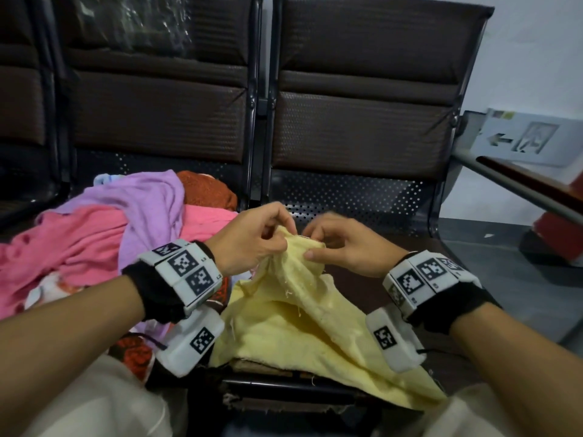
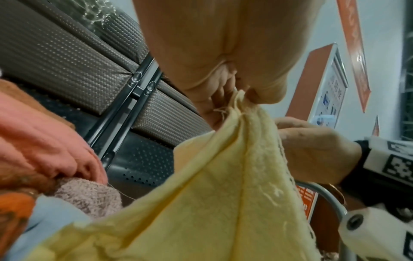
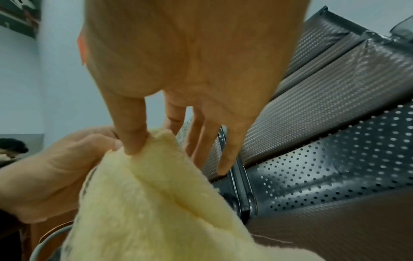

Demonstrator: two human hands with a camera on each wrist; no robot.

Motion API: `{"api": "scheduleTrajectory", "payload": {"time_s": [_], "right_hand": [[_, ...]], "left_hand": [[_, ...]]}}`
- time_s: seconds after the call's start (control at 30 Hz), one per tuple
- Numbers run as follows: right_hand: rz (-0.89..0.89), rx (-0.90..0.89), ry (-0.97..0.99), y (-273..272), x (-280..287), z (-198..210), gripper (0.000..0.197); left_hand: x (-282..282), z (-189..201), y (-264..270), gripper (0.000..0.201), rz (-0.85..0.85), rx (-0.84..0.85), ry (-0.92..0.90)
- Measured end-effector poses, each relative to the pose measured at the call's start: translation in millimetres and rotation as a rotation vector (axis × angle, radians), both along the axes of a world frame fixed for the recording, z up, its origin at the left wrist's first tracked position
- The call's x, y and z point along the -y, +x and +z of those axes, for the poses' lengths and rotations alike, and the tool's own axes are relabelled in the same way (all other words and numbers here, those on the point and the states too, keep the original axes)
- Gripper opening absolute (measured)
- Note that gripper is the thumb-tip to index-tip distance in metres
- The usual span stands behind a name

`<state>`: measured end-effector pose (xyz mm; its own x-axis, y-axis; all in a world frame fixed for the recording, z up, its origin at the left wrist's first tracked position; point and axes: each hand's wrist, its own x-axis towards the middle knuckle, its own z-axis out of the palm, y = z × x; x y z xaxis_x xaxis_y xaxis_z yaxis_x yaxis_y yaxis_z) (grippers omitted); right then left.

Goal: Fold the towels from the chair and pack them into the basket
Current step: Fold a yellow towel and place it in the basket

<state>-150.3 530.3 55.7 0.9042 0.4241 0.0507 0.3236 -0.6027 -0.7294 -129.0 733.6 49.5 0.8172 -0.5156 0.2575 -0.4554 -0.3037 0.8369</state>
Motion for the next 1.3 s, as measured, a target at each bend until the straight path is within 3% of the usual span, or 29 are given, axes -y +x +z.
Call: {"api": "scheduleTrajectory", "payload": {"time_s": [0.1, 0.33, 0.4, 0.5, 0.6, 0.67, 0.73, 0.8, 0.9, 1.0, 1.07, 1.2, 1.3], "right_hand": [[0.060, -0.112, -0.050, -1, -2, -3, 0.025], [0.053, 0.106, -0.683, 8, 18, 2, 0.030], [-0.040, 0.191, -0.725, 10, 27, 5, 0.029], [-0.166, 0.347, -0.550, 10, 39, 8, 0.013], [-0.209, 0.414, -0.143, 5, 40, 8, 0.003], [-0.202, 0.398, 0.088, 5, 36, 7, 0.012], [-0.206, 0.331, 0.275, 6, 36, 7, 0.034], [-0.248, 0.252, 0.317, 5, 37, 10, 0.048], [-0.283, 0.201, 0.294, 2, 36, 16, 0.020], [-0.350, 0.206, 0.431, -3, 30, 34, 0.004], [-0.385, 0.239, 0.475, -8, 26, 54, 0.008], [-0.426, 0.326, 0.379, -23, 18, 104, 0.015], [-0.408, 0.396, 0.388, -35, 11, 140, 0.014]], "left_hand": [[-5, 2, 1, 0.021, 0.064, 0.031, -0.057], [-18, 5, 3, 0.023, 0.115, 0.169, -0.031], [-22, 5, 6, 0.023, 0.152, 0.217, -0.019], [-30, 5, 14, 0.023, 0.219, 0.285, -0.017], [-34, 3, 20, 0.026, 0.270, 0.355, 0.032], [-35, 2, 23, 0.033, 0.300, 0.381, 0.079], [-35, 2, 25, 0.037, 0.329, 0.397, 0.104], [-33, 4, 24, 0.030, 0.345, 0.412, 0.125], [-27, 14, 19, 0.018, 0.365, 0.385, 0.115], [-23, 33, 14, 0.018, 0.385, 0.344, 0.074], [-23, 52, 9, 0.018, 0.389, 0.324, 0.037], [-25, 96, -9, 0.019, 0.361, 0.349, -0.021], [-30, 128, -15, 0.020, 0.338, 0.346, -0.153]]}}
